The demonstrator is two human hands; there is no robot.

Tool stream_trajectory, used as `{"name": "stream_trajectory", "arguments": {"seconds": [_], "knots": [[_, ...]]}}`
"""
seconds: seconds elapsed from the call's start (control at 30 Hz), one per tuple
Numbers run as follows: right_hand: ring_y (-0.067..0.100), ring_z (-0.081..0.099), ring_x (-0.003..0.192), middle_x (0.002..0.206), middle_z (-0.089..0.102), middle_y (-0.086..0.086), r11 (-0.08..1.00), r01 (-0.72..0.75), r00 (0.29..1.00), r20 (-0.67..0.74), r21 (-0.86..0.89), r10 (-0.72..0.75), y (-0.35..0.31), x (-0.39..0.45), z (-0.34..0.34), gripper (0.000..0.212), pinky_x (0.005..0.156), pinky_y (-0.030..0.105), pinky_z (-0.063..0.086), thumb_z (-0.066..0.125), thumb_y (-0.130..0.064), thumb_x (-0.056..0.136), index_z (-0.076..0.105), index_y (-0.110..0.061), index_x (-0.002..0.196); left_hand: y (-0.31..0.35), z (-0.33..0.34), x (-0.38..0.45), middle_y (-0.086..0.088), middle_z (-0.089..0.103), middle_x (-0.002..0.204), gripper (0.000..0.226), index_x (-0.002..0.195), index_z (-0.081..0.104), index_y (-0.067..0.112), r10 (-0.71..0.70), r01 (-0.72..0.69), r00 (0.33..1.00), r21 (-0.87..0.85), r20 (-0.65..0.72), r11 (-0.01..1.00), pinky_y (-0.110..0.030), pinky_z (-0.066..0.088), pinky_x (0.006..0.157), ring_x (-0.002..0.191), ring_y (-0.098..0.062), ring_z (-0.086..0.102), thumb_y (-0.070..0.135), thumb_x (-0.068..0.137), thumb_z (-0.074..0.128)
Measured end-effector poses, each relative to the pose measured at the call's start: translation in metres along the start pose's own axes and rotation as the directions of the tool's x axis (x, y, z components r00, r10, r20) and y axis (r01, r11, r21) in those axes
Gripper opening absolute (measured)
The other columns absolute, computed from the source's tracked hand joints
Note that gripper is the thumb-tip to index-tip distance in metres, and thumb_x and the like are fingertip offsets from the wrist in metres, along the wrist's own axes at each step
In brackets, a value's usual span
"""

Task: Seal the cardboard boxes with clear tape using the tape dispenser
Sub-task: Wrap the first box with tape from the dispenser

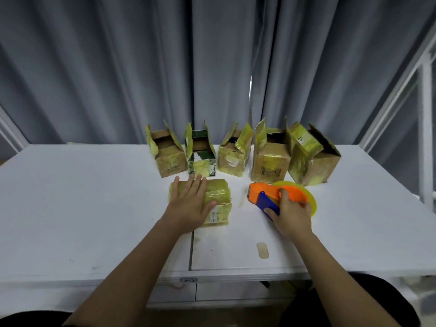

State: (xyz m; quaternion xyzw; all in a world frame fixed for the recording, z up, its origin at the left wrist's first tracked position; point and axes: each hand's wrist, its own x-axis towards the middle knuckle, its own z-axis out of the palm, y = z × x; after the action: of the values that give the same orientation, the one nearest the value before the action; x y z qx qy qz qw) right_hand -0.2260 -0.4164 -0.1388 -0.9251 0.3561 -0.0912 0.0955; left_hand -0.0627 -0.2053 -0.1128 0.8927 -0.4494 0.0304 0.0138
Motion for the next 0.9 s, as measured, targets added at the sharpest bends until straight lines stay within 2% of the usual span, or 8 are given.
{"name": "stream_trajectory", "arguments": {"seconds": [0.17,0.27,0.37,0.43,0.53,0.63,0.77,0.9], "knots": [[0.024,0.064,0.094,0.099,0.068,0.001,0.999,0.043,0.999,-0.013,-0.001,-0.043,0.005,0.0,-0.005,0.055,0.093,0.036,0.031,0.049,-0.049,0.094,0.034,-0.018,0.138,0.014,-0.012,0.001,-0.002,-0.003,0.161,0.088,0.152,-0.002,0.015,0.008,-0.007,0.998,0.016,-0.058,1.0,-0.049,-0.022,0.11,0.147,-0.02,-0.011,0.056,0.075,-0.012],[0.024,0.063,0.097,0.102,0.068,0.0,0.997,0.068,0.997,-0.034,0.028,-0.067,0.01,-0.003,-0.007,0.055,0.092,0.035,0.03,0.049,-0.048,0.094,0.035,-0.018,0.138,0.032,-0.02,0.003,0.001,0.001,0.16,0.074,0.152,0.004,0.017,0.042,-0.045,0.994,-0.032,-0.099,0.998,-0.047,-0.023,0.11,0.147,-0.016,-0.007,0.047,0.085,0.008],[0.023,0.063,0.097,0.101,0.069,0.0,0.991,0.088,0.993,-0.082,0.103,-0.08,0.017,-0.01,-0.009,0.058,0.094,0.034,0.028,0.051,-0.048,0.094,0.036,-0.018,0.141,0.049,-0.023,0.008,0.004,0.016,0.157,0.066,0.15,0.019,0.021,0.042,-0.06,0.988,-0.119,-0.147,0.991,-0.045,-0.02,0.112,0.145,-0.012,0.006,0.052,0.093,0.03],[0.022,0.063,0.094,0.097,0.07,-0.002,0.978,0.1,0.987,-0.142,0.182,-0.074,0.02,-0.015,-0.013,0.059,0.095,0.033,0.027,0.055,-0.046,0.092,0.039,-0.019,0.142,0.058,-0.022,0.01,0.006,0.028,0.15,0.066,0.145,0.028,0.023,0.027,-0.057,0.985,-0.173,-0.171,0.983,-0.045,-0.018,0.112,0.142,-0.011,0.016,0.057,0.091,0.045],[0.023,0.064,0.092,0.094,0.072,-0.001,0.952,0.14,0.971,-0.228,0.274,-0.078,0.02,-0.019,-0.026,0.058,0.097,0.033,0.028,0.061,-0.042,0.09,0.044,-0.019,0.14,0.073,-0.021,0.012,0.01,0.038,0.138,0.073,0.137,0.035,0.026,0.0,-0.039,0.977,-0.177,-0.211,0.983,-0.045,-0.018,0.112,0.135,-0.01,0.027,0.068,0.08,0.052],[0.024,0.063,0.099,0.103,0.072,0.0,0.932,0.171,0.963,-0.256,0.319,-0.089,0.017,-0.024,-0.045,0.057,0.101,0.037,0.03,0.064,-0.04,0.089,0.045,-0.019,0.139,0.088,-0.02,0.014,0.009,0.048,0.126,0.075,0.127,0.045,0.023,-0.051,-0.013,0.952,-0.207,-0.302,0.978,-0.046,-0.016,0.111,0.126,-0.013,0.039,0.073,0.072,0.058],[0.023,0.062,0.101,0.111,0.07,0.0,0.912,0.194,0.959,-0.267,0.362,-0.099,0.011,-0.032,-0.065,0.059,0.102,0.043,0.037,0.064,-0.041,0.088,0.044,-0.021,0.139,0.099,-0.02,0.018,0.008,0.06,0.097,0.057,0.099,0.057,0.021,-0.102,-0.059,0.837,-0.274,-0.537,0.96,-0.044,0.0,0.111,0.101,-0.017,0.058,0.066,0.067,0.068],[0.023,0.06,0.106,0.115,0.068,-0.001,0.901,0.198,0.962,-0.251,0.385,-0.104,0.004,-0.037,-0.077,0.06,0.102,0.046,0.041,0.064,-0.044,0.087,0.043,-0.023,0.14,0.099,-0.026,0.016,0.006,0.06,0.097,0.054,0.1,0.057,0.021,-0.048,-0.098,0.83,-0.229,-0.556,0.969,-0.048,0.025,0.109,0.099,-0.018,0.057,0.061,0.067,0.072]]}}
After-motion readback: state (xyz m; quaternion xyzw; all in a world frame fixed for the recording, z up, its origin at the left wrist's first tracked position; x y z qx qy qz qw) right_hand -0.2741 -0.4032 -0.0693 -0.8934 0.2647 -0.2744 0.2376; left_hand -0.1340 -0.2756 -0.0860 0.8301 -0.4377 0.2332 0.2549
